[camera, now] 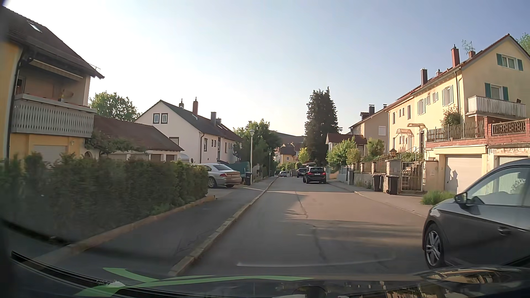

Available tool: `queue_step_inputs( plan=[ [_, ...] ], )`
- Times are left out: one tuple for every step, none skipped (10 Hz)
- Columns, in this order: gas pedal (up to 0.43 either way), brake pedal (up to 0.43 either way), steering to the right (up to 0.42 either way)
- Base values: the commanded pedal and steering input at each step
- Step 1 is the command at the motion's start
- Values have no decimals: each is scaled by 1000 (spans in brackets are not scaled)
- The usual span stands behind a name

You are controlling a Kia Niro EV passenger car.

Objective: Follow the waypoints while adhering to traffic rules and regulations

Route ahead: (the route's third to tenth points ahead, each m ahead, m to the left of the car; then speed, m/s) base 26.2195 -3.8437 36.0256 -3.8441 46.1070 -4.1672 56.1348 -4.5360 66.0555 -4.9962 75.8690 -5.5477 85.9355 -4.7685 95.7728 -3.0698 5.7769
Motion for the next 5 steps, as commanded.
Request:
queue_step_inputs(
  plan=[
    [28, 0, 7],
    [28, 0, 11],
    [28, 0, 18],
    [28, 0, 20],
    [28, 0, 19]
  ],
)
